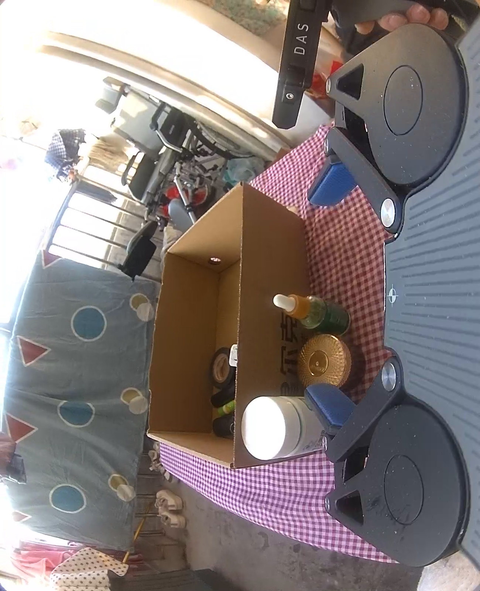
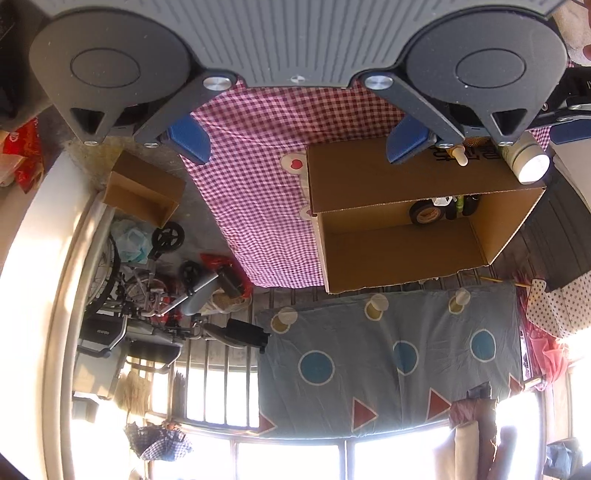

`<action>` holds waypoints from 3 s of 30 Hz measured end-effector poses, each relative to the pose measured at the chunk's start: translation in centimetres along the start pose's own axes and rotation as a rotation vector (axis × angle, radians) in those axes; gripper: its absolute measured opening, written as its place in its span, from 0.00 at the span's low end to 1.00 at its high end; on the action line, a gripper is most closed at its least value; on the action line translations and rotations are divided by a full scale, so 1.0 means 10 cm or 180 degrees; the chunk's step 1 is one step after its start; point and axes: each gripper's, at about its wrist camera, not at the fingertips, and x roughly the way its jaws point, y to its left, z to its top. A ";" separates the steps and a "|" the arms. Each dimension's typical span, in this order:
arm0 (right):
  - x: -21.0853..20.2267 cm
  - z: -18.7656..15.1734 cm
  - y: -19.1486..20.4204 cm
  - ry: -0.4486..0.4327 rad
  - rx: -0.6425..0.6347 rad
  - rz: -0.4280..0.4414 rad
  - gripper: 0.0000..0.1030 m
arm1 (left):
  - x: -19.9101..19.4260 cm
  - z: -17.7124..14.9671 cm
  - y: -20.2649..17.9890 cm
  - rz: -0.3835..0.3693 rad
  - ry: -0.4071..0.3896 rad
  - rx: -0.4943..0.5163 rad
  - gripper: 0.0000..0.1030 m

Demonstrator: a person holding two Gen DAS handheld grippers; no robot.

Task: Organize rigid objects
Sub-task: 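Open the right gripper and withdraw it from the box, then lower the right gripper around the green dropper bottle and close it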

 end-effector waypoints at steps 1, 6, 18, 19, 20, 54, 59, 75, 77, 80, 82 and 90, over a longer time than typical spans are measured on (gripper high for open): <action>0.01 0.01 0.00 0.0028 -0.0022 0.0021 1.00 | 0.00 -0.02 -0.01 -0.0027 -0.0032 0.0029 1.00; -0.06 0.02 0.08 0.0062 -0.0249 0.0184 1.00 | 0.00 -0.15 -0.07 -0.0161 -0.0239 0.0109 1.00; -0.12 -0.02 0.24 -0.0249 0.0104 0.0900 1.00 | 0.02 -0.25 0.01 -0.0129 -0.0098 0.0227 1.00; -0.09 -0.03 0.25 -0.0271 0.0129 0.0945 1.00 | 0.02 -0.25 0.02 -0.0115 -0.0100 0.0258 1.00; -0.05 -0.05 0.25 -0.0289 0.0168 0.0999 1.00 | 0.02 -0.25 0.03 -0.0083 -0.0109 0.0298 1.00; 1.07 -0.10 0.84 0.0351 -0.0279 0.1835 0.33 | 0.70 -0.24 -0.10 0.0478 -0.0132 0.1186 0.48; 1.05 -0.11 0.85 0.0366 -0.0303 0.1872 0.23 | 0.74 -0.23 -0.10 0.0364 -0.0094 0.1170 0.41; 1.03 -0.08 0.65 0.0404 -0.0224 0.1842 0.23 | 0.95 -0.23 -0.21 0.0215 0.0065 0.1241 0.31; 1.01 -0.08 0.63 0.0422 -0.0228 0.1810 0.23 | 0.94 -0.23 -0.20 0.0148 0.0082 0.1176 0.31; 0.98 -0.08 0.59 0.0469 -0.0206 0.1764 0.23 | 0.93 -0.22 -0.18 0.0028 0.0109 0.1087 0.31; 0.96 -0.08 0.56 0.0494 -0.0188 0.1735 0.23 | 0.93 -0.23 -0.20 -0.0006 0.0116 0.1095 0.33; 0.98 -0.08 0.52 0.0527 -0.0117 0.1737 0.23 | 1.10 -0.19 -0.17 -0.0071 0.0267 0.1017 0.34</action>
